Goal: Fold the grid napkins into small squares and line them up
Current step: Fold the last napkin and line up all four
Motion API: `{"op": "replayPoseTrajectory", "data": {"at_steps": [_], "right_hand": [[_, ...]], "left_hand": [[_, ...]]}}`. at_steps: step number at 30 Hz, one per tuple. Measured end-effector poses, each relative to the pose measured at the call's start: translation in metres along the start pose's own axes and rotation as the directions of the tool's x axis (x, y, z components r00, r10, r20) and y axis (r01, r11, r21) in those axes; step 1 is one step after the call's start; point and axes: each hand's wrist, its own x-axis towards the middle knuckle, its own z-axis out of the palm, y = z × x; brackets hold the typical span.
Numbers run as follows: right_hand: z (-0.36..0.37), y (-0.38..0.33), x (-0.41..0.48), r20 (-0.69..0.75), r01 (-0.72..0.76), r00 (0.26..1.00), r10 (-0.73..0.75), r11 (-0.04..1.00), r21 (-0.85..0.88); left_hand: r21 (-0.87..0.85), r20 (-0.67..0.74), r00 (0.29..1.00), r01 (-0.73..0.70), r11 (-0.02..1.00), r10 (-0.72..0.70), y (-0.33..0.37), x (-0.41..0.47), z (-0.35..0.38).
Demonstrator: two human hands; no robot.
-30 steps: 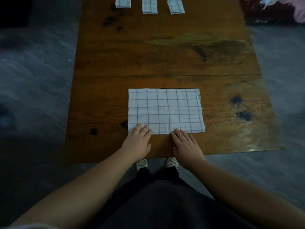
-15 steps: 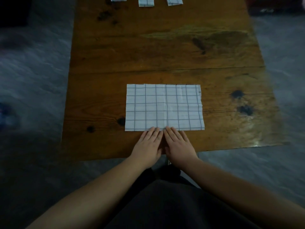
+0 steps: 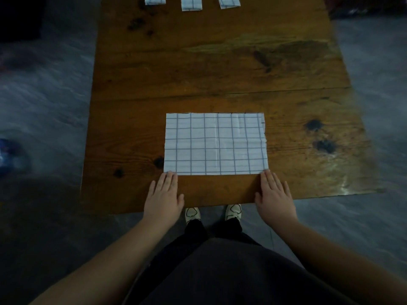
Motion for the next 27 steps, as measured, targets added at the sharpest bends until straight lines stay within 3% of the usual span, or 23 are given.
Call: {"op": "replayPoseTrajectory", "data": {"at_steps": [3, 8, 12, 16, 23, 27], "right_hand": [[-0.003, -0.007, 0.000, -0.014, -0.021, 1.000, 0.022, 1.000, 0.007], [0.000, -0.055, 0.004, -0.001, 0.263, 0.965, -0.263, 0.965, 0.003], [0.008, -0.074, 0.011, 0.065, 0.348, 0.936, -0.346, 0.937, -0.030], [0.009, -0.059, 0.010, 0.031, 0.307, 0.951, -0.307, 0.951, -0.026], [0.000, -0.001, 0.002, -0.012, 0.093, 0.996, -0.093, 0.996, 0.015], [-0.008, 0.006, 0.004, -0.033, 0.085, 0.996, -0.082, 0.994, 0.072]], "left_hand": [[-0.043, -0.040, 0.998, 0.037, 0.998, -0.039, 0.013, 0.002, -0.007], [0.007, -0.039, 0.976, -0.213, 0.977, 0.213, 0.065, 0.012, -0.009], [0.057, 0.024, 0.969, -0.246, 0.968, 0.245, 0.078, 0.018, 0.001], [0.038, 0.016, 0.981, -0.193, 0.980, 0.193, 0.059, 0.011, 0.003], [-0.024, 0.004, 0.997, -0.070, 0.997, 0.071, 0.004, -0.004, -0.001], [-0.077, -0.014, 1.000, -0.019, 0.997, 0.018, 0.005, -0.004, -0.006]]}}
